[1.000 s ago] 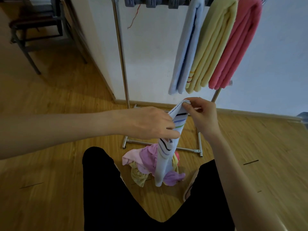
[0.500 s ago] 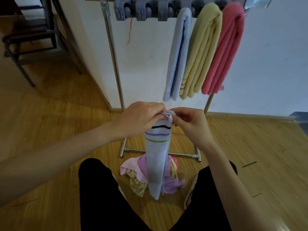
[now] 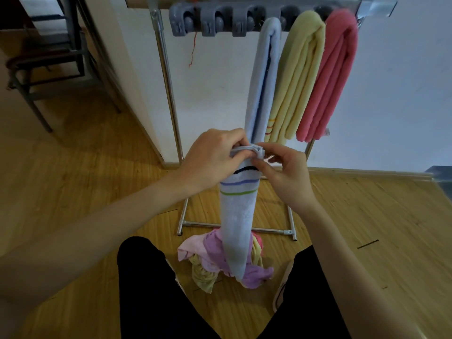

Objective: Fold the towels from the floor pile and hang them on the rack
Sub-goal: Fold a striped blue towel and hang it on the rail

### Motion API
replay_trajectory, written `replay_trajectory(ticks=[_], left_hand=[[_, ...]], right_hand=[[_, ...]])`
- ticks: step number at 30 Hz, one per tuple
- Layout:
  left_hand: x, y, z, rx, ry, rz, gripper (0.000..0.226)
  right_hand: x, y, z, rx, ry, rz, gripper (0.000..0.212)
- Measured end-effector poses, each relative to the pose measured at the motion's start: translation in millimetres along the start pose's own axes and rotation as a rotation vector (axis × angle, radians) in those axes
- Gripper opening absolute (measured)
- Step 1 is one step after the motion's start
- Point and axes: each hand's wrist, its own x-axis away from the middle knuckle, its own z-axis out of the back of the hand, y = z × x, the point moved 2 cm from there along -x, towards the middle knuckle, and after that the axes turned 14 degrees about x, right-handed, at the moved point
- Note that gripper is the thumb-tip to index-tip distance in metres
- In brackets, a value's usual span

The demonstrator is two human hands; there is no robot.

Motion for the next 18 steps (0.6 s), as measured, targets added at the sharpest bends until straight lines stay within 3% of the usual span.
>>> replay_trajectory(ticks=[4,6,8,10,12,14,18], left_hand=[[-4,2,9,0.033,0.148,-0.106,0.023],[2,-6,6,0.058,0.262,-0.108,0.04],[17,-26,-2,0.102,0.336,0.029,0.073],[40,-53,-18,0.198,0.271,0.296,0.087],[65,-82,-36,0.383,0.107,0.534,0.071],[81,-97,-53,0.549,-0.014,0.652,0.046],[94,-103,-85,0.587,-0.117,0.835,0.033]], right_hand=[[-17,-10,0,-0.082,0.054,-0.017,0.02],[-24,-12,-3,-0.08,0.068,-0.038,0.019],[-29,-9,-5,-0.086,0.075,-0.082,0.018],[-30,-4,-7,-0.136,0.065,-0.151,0.018],[-28,-2,-8,-0.177,0.051,-0.201,0.018],[-26,-4,-7,-0.198,0.043,-0.225,0.019],[-25,-16,0,-0.278,0.081,-0.272,0.018]])
